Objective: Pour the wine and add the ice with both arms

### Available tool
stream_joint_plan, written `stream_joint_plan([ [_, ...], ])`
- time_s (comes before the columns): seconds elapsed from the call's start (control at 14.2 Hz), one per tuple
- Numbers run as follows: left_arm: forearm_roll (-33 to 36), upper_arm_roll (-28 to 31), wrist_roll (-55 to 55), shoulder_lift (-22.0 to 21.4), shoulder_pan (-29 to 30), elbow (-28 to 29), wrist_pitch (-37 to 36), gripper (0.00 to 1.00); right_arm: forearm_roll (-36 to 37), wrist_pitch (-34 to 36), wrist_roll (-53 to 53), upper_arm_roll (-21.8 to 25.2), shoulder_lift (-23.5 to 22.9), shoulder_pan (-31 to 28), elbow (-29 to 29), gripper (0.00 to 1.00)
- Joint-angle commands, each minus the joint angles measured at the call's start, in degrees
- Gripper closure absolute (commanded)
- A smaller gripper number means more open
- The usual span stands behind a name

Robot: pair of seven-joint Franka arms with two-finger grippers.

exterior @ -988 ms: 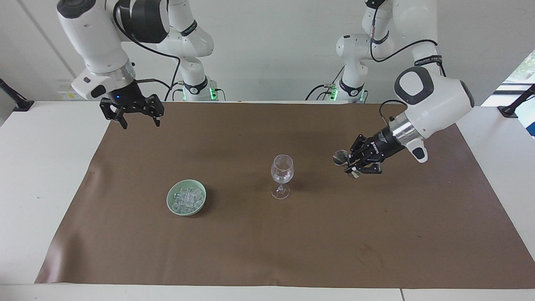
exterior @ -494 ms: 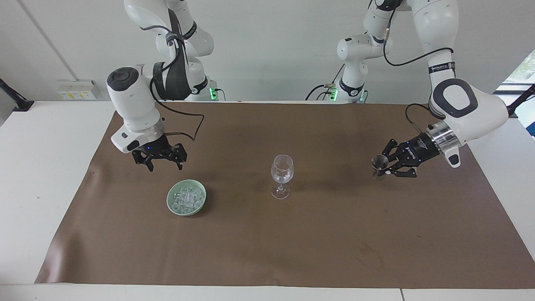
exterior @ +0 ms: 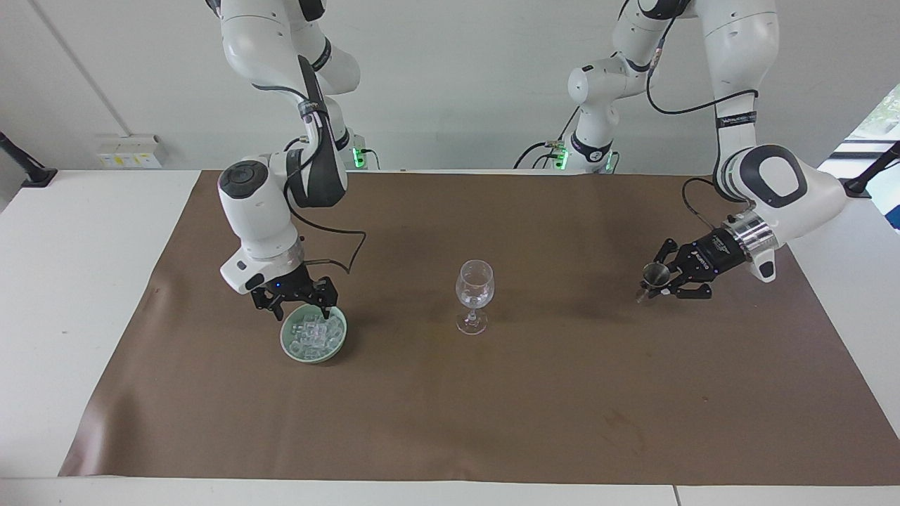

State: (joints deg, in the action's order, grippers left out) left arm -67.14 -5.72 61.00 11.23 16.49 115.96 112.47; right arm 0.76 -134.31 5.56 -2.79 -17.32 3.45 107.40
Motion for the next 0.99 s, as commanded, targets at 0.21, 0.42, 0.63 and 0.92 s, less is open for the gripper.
stream_joint_plan([
  [0.21,-13.32,-0.34,-9.39,1.51,5.74,8.03,0.64,1.00,-0.32,-1.21,1.03,0.15,-1.23,0.15,-0.17,0.34],
  [0.42,-15.74,-0.34,-15.74,1.69,6.80,9.55,0.90,1.00,-0.23,-1.48,1.03,0.15,-1.93,0.15,-0.17,0.38],
  [0.63,-16.00,-0.34,-15.83,1.69,6.81,9.72,2.83,1.00,-0.05,-3.23,1.21,0.15,-3.16,0.15,-0.17,0.38],
  [0.92,-21.36,-0.43,-16.36,1.69,6.37,11.48,6.17,1.00,0.04,-3.32,1.21,0.15,-3.34,0.15,-0.35,0.55],
])
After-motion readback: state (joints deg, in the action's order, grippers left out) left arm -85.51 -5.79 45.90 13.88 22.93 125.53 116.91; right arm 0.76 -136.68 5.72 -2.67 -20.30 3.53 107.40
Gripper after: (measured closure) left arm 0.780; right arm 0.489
